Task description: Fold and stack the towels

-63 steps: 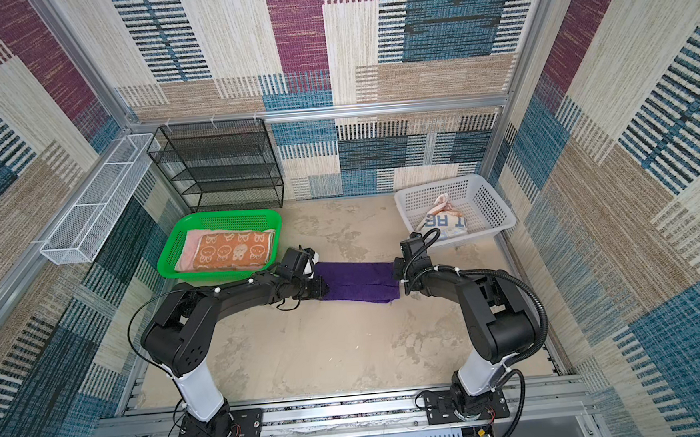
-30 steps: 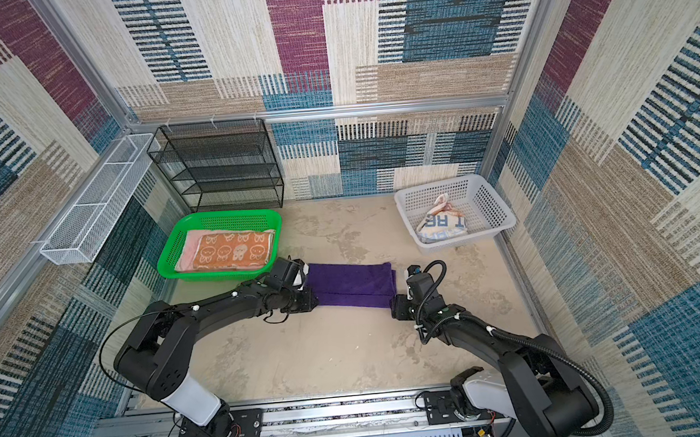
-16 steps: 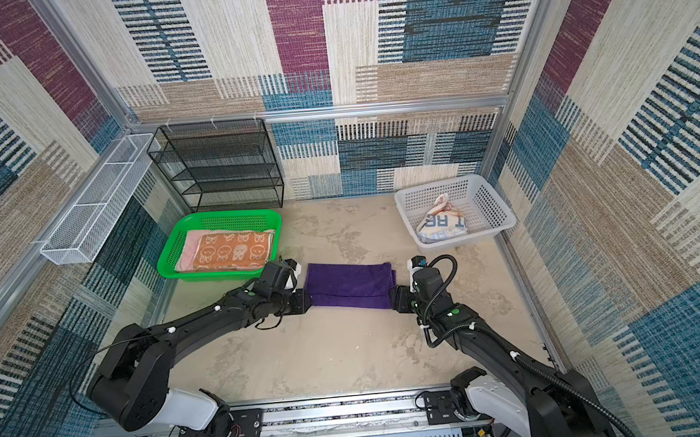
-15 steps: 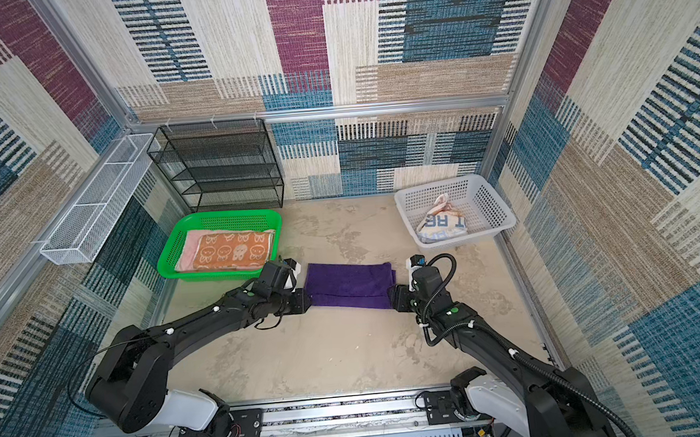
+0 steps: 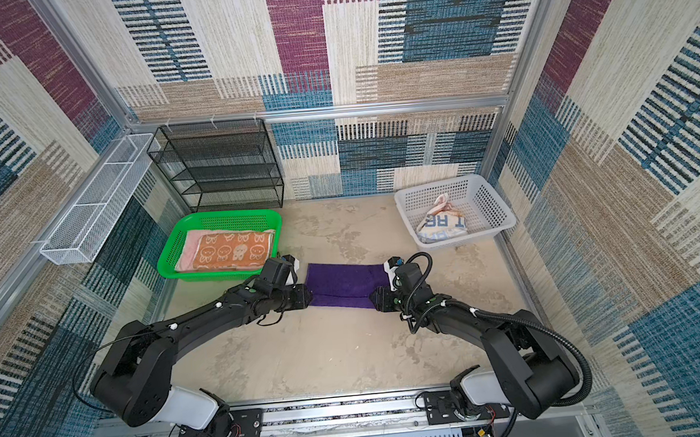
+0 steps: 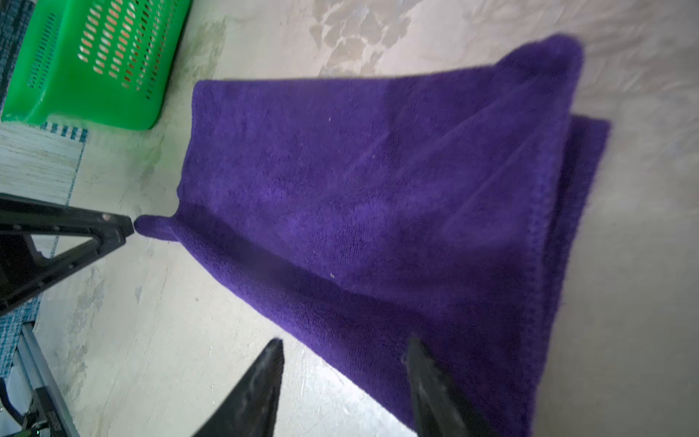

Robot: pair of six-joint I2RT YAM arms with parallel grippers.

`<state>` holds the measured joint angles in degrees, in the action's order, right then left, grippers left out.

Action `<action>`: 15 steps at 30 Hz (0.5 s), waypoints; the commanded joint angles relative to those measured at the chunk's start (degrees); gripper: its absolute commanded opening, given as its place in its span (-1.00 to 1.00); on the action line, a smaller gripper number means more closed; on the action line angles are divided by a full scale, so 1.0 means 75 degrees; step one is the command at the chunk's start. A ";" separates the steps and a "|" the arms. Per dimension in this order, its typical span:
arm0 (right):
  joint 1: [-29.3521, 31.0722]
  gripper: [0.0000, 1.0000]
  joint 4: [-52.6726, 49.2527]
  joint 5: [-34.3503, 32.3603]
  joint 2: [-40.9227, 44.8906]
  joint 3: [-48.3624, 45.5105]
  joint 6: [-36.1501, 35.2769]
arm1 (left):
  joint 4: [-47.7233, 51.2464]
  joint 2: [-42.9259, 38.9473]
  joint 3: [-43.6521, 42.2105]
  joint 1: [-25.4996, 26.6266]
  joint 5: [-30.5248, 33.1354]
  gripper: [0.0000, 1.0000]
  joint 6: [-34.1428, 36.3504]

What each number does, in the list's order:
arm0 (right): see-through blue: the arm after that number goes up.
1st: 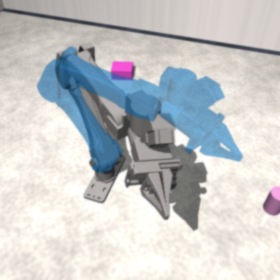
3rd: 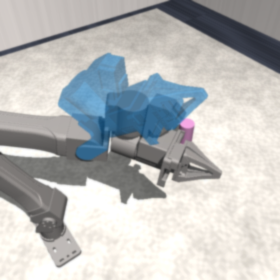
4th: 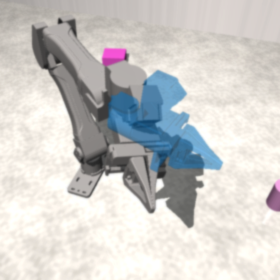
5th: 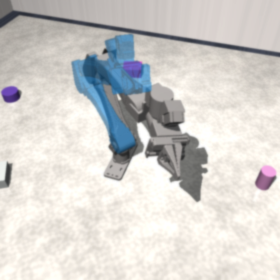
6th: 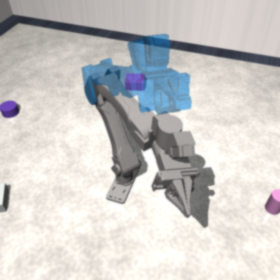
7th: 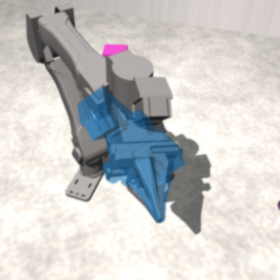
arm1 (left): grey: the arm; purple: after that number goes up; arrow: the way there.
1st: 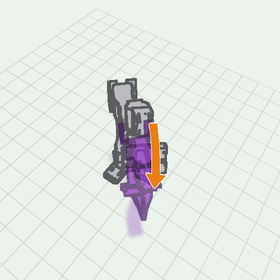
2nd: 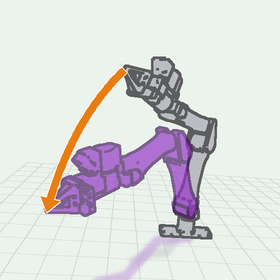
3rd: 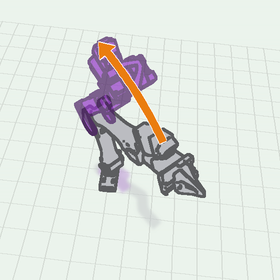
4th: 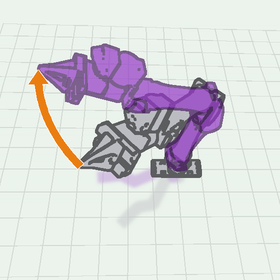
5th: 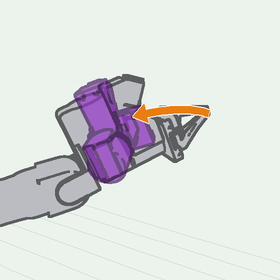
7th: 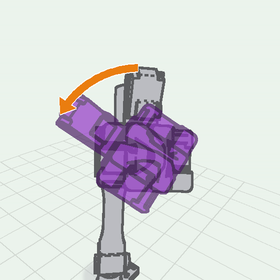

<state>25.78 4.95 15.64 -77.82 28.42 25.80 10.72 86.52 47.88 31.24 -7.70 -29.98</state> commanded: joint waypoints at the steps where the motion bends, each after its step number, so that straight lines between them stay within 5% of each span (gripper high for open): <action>1: 0.0121 -0.06 0.0225 0.0177 -0.0025 -0.0183 0.0073 | -0.0070 -0.0094 -0.0042 -0.0073 0.0195 -0.20 -0.0031; 15: 0.0226 -0.28 -0.0606 -0.0269 0.1362 -0.0532 0.0294 | -0.0192 0.0278 0.0058 -0.0555 -0.0055 0.18 0.0048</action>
<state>27.38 1.10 15.77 -69.04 23.35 26.96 10.41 87.55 47.57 27.44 -6.50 -29.98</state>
